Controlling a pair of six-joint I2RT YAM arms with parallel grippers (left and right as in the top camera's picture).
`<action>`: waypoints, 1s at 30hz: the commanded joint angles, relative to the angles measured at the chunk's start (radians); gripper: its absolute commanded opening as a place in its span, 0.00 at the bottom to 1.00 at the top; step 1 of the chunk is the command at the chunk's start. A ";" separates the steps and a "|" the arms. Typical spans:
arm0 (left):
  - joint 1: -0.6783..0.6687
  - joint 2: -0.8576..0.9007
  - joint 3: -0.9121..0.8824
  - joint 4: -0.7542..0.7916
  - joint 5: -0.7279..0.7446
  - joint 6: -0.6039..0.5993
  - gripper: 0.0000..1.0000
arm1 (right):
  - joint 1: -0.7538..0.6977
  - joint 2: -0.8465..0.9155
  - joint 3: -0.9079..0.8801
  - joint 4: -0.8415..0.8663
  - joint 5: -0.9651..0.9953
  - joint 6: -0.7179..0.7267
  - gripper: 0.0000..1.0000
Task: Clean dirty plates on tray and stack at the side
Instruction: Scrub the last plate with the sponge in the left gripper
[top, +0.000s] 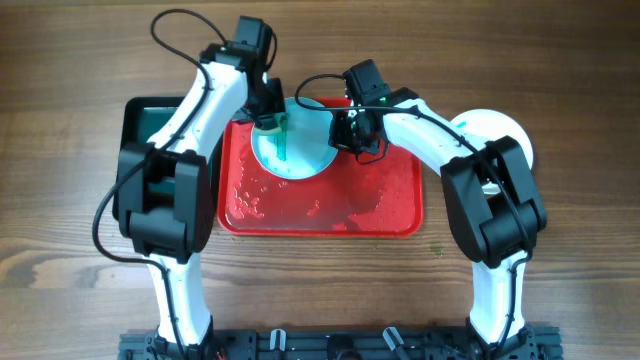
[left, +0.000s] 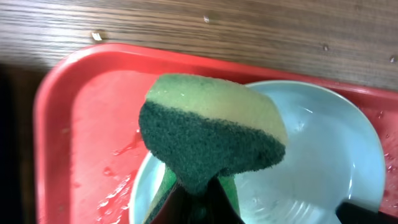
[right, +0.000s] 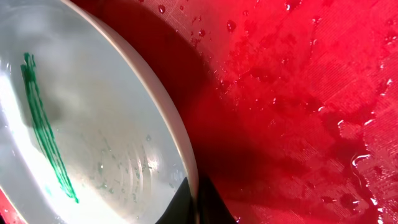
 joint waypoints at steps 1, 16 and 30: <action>-0.017 0.013 -0.063 0.059 0.014 0.072 0.04 | 0.000 0.042 -0.018 -0.002 -0.021 -0.021 0.04; -0.043 0.101 -0.193 0.124 0.363 0.308 0.04 | 0.000 0.042 -0.018 0.007 -0.044 -0.036 0.04; -0.048 0.101 -0.192 0.320 -0.295 -0.115 0.04 | 0.000 0.042 -0.018 0.009 -0.047 -0.037 0.04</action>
